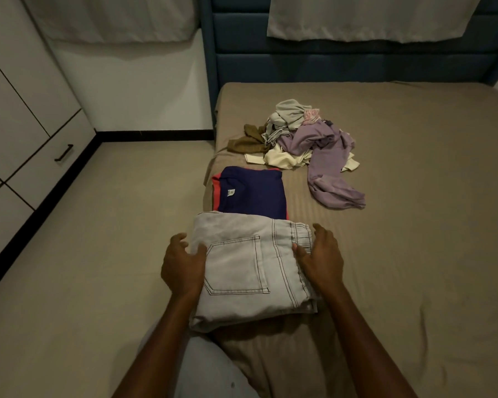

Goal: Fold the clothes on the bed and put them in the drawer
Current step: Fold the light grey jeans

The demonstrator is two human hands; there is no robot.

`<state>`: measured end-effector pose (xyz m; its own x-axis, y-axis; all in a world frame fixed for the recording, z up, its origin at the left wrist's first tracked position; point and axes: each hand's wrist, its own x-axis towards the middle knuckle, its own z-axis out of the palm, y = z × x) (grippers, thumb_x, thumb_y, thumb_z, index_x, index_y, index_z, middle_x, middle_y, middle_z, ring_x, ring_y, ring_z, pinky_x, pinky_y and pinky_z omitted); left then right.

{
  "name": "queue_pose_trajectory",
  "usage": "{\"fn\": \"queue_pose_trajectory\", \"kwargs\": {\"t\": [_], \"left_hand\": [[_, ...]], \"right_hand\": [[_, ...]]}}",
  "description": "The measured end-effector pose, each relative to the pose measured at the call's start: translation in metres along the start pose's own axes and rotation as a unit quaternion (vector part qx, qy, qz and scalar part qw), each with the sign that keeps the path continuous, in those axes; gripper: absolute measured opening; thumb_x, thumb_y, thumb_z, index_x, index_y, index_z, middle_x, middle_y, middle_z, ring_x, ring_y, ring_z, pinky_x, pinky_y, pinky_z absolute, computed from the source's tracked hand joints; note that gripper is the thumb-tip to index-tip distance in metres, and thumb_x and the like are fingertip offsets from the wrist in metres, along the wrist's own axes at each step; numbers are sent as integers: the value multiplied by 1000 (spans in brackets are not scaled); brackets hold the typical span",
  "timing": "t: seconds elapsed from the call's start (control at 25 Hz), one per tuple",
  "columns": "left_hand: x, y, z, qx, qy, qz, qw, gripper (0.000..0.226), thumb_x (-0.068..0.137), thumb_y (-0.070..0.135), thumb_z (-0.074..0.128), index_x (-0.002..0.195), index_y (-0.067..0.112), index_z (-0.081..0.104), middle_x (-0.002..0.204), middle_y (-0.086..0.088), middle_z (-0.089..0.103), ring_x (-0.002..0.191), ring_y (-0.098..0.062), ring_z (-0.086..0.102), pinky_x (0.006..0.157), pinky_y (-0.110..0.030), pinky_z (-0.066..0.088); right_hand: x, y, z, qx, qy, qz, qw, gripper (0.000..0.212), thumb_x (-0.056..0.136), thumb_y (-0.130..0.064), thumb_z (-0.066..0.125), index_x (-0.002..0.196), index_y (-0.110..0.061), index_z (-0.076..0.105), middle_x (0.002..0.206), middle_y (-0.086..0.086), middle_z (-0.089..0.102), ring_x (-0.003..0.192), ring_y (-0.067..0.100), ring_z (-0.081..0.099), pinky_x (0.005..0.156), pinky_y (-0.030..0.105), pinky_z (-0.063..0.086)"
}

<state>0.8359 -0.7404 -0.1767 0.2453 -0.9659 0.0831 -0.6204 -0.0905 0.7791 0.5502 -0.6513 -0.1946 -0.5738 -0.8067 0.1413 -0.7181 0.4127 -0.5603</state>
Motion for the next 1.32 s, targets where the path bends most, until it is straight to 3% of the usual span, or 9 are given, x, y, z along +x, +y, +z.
{"fn": "queue_pose_trajectory", "kwargs": {"t": [0.08,0.16,0.28,0.36,0.48,0.8,1.04,1.2,1.32], "left_hand": [[5,12,15,29,-44,131,990,57,91,45,69,141,20,54,138,-8,61,126,-29,57,102,-46,48],[8,17,35,113,-113,219,963,65,95,55,55,152,26,44,157,-10,43,148,-32,34,116,-53,34],[6,5,56,233,-192,208,930,72,99,71,29,162,37,17,171,-11,9,157,-35,8,122,-60,14],[4,-7,63,232,-218,179,931,76,97,76,24,162,41,7,172,-8,1,156,-36,9,121,-62,17],[3,-8,66,224,-213,175,935,81,92,81,18,162,41,6,172,-8,2,155,-37,13,119,-64,24],[0,-5,62,230,-205,182,934,87,87,83,10,162,39,8,171,-12,4,156,-38,12,121,-62,19],[-15,24,84,186,-141,245,941,94,85,78,24,160,22,25,171,-13,9,158,-30,2,127,-53,-2],[-23,72,142,135,-217,371,893,88,88,66,43,160,19,25,170,-11,8,158,-29,-1,126,-47,-10],[-22,125,194,105,-325,349,873,88,91,55,52,162,17,17,170,-12,14,158,-27,7,127,-35,-7]], "right_hand": [[1,-21,6,-44,21,-75,996,72,92,-66,46,149,-22,42,149,11,47,132,32,47,103,48,42],[2,-39,18,-86,-2,-93,992,74,94,-73,36,154,-29,37,158,12,38,142,32,38,110,51,35],[0,-39,39,-144,-70,-80,984,81,92,-82,20,159,-38,26,169,12,19,155,35,18,121,59,20],[-5,-26,51,-133,-95,-71,984,83,91,-84,18,162,-40,20,172,10,7,158,34,6,124,59,13],[-4,-21,57,-112,-102,-63,986,83,92,-84,22,162,-40,16,173,7,2,159,32,1,126,56,10],[-6,-22,55,-82,-99,-65,990,83,92,-84,24,162,-40,15,173,5,3,159,29,1,124,56,11],[32,4,32,66,-12,-17,998,68,97,-62,42,154,-26,39,160,8,38,146,29,35,117,50,30],[113,42,12,-45,22,41,998,67,88,-32,69,148,-18,42,154,17,39,140,39,39,112,51,35],[187,77,3,-154,-3,30,988,90,72,-26,77,153,-19,38,157,22,35,141,45,36,113,56,33]]}}
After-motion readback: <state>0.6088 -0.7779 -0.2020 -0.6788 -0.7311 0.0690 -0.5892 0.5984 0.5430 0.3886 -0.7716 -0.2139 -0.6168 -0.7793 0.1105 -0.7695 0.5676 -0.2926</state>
